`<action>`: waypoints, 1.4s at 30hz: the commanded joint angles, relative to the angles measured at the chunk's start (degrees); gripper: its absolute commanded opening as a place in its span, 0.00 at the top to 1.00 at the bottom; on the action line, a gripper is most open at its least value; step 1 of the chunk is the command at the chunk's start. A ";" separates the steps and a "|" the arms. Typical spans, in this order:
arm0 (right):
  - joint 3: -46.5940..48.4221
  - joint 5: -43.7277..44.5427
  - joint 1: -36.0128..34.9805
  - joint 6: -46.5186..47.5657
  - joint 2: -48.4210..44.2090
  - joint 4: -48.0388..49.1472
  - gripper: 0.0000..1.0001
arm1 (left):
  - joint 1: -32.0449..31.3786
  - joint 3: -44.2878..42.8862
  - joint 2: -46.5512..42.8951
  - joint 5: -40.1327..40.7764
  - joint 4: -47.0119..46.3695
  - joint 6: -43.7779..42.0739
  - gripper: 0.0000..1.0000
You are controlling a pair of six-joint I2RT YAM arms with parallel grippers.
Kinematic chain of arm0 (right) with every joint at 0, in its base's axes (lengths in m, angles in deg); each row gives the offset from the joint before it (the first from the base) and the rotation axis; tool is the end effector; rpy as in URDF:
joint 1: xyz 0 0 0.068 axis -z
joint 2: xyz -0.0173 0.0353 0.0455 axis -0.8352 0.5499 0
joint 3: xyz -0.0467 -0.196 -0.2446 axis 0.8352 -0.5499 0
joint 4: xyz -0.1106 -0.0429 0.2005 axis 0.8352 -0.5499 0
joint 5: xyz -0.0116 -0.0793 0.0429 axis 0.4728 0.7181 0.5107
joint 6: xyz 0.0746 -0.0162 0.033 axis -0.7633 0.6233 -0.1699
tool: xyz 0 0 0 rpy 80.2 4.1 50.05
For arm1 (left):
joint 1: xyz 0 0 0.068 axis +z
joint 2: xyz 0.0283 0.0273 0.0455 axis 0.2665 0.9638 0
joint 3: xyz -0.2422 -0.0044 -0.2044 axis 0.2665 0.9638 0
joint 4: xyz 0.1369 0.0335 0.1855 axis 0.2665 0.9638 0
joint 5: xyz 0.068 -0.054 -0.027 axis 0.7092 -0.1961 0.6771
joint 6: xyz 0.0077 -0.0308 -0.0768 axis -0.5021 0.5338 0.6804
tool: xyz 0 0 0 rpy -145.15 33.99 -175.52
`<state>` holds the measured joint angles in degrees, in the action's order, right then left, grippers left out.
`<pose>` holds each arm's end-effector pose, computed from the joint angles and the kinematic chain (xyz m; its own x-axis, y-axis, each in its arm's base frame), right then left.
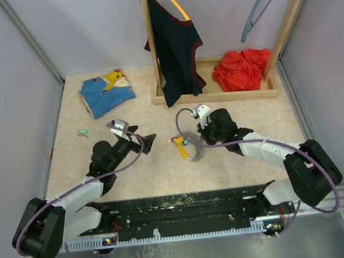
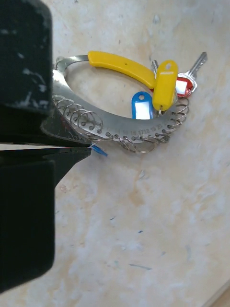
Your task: Put the keys on the keyring
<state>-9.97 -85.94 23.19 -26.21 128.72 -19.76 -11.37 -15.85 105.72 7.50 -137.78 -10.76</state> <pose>0.2186 0.1554 0.2381 -0.4037 -0.4560 -0.7932 -0.7041 0.7084 -0.0489 0.1844 -0.1142 0.2712 -0.0734 -0.0957 -0.9927 0.6613 0.7404 -0.1203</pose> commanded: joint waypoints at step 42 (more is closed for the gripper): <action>-26.33 25.99 2.51 -21.50 -58.73 10.10 0.16 | 0.46 -19.84 -47.67 30.23 64.70 2.96 0.00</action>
<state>-36.09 -60.65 25.59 -48.02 70.38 -12.81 -11.13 -36.35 58.85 38.21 -72.82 -4.99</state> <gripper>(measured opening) 0.835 0.998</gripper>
